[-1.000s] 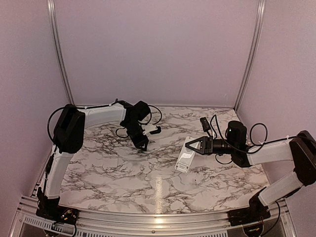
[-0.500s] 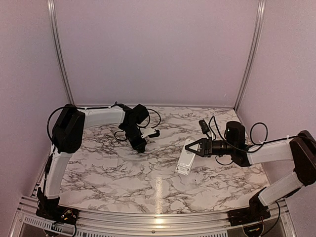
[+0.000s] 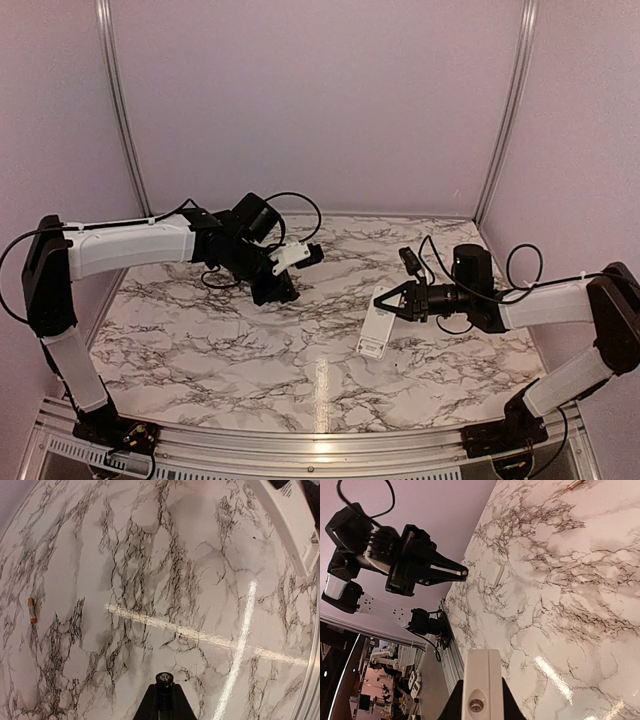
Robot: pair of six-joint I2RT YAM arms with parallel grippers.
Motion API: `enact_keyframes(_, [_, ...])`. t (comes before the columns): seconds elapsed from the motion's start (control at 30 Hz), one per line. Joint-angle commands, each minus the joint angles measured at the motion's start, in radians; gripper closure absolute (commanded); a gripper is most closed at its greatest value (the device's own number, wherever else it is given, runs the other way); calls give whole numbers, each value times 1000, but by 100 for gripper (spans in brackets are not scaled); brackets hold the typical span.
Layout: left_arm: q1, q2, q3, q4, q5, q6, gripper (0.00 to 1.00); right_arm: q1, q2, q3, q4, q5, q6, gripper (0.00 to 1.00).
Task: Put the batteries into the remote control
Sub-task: Pick up the battery from the center of the board, then place the battery in the battery compartment.
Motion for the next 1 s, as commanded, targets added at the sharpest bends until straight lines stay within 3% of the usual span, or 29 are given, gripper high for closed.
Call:
enact_keyframes(0.0, [-90,-126,-82,225,106,-12,100,-6,20,47,-3,-33,53,100])
enact_keyframes(0.23, [-249,-212,-176,394,174,-6,100,70,64,109,-26,-23,50,100])
enact_keyframes(0.43, [-326,-200,-181,436,201,5,100,121,101,150,7,-22,87,100])
enact_keyframes(0.97, [-361,-119,-151,435,143,32,100,156,99,161,86,-44,167,100])
